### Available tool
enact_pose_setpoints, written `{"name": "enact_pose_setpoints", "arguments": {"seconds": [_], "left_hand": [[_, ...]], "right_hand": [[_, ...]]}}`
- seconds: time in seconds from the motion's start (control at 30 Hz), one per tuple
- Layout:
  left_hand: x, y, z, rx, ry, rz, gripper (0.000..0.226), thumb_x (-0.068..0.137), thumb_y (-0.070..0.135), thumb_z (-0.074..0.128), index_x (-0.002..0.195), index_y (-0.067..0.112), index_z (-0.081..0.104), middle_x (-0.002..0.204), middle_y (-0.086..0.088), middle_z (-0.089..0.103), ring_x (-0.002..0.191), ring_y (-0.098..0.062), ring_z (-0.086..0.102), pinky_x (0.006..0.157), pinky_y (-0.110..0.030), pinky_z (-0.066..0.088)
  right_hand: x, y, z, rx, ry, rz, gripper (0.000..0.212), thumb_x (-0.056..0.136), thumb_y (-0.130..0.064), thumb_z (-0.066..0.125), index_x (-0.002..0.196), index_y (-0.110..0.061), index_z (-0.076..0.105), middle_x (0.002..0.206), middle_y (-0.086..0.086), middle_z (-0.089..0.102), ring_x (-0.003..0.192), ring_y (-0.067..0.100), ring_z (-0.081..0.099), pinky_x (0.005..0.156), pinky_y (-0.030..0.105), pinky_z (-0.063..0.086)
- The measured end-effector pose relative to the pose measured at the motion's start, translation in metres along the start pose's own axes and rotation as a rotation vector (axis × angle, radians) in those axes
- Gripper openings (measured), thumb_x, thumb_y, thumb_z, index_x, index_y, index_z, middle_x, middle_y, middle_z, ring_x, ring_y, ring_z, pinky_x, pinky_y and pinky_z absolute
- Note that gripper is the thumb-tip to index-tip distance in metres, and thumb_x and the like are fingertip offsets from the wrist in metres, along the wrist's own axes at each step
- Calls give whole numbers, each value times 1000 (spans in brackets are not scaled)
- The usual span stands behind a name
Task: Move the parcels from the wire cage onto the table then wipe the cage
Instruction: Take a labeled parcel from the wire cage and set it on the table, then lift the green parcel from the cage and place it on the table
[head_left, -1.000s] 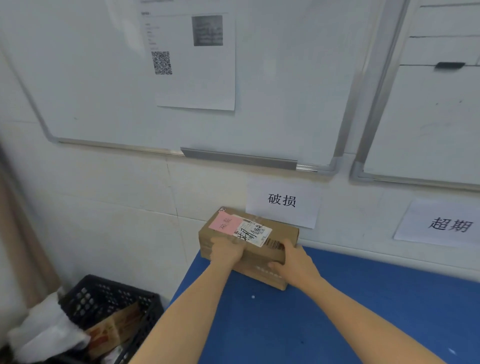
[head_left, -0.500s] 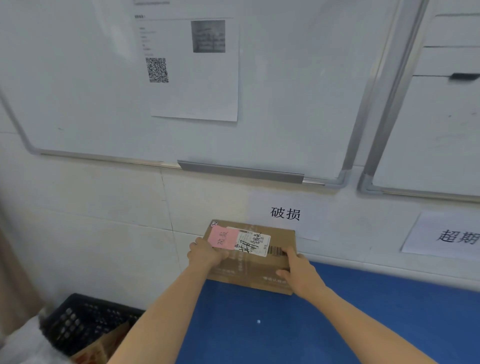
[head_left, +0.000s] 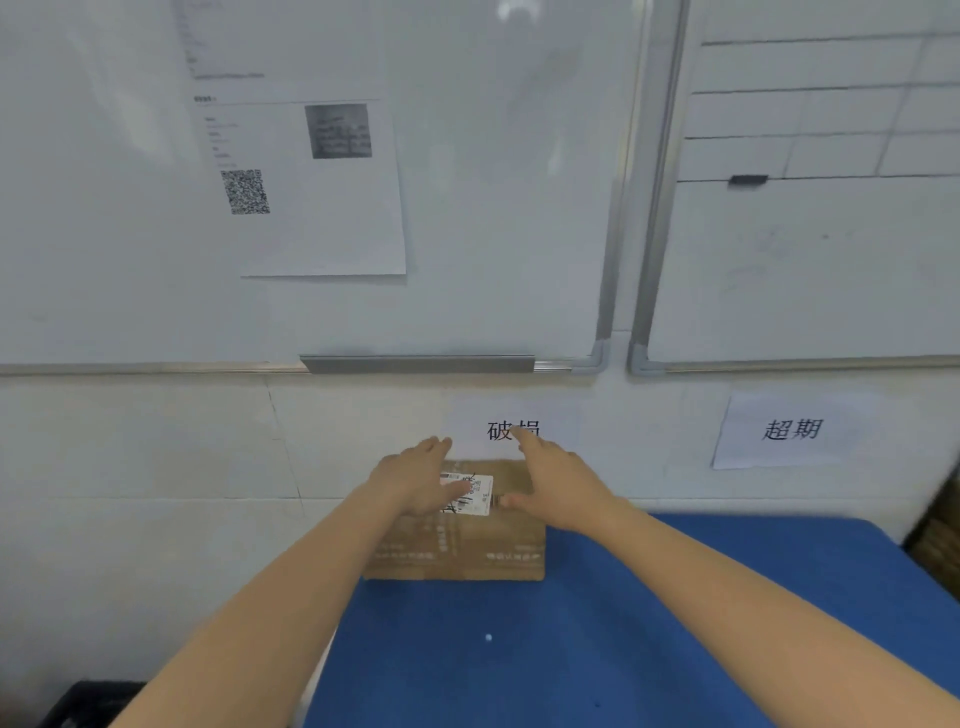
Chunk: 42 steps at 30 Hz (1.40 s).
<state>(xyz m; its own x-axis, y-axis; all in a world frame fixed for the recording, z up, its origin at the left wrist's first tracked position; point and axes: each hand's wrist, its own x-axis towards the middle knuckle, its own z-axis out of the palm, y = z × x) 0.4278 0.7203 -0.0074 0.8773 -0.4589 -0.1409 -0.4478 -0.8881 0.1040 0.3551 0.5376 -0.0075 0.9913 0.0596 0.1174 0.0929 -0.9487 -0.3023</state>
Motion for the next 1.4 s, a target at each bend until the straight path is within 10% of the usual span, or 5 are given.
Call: {"name": "enact_pose_setpoints", "arguments": {"seconds": [1.4], "left_hand": [[-67,754,10,-271,64,603,60,97,50,37,142,10,39,146,-8,42,133,-24,40,108,-37,33]], "right_hand": [[-515,466,-293,-271,224,653,63,87,-40,62,138,-13,38,131,7,54,114,22,53,91,38,50]]}}
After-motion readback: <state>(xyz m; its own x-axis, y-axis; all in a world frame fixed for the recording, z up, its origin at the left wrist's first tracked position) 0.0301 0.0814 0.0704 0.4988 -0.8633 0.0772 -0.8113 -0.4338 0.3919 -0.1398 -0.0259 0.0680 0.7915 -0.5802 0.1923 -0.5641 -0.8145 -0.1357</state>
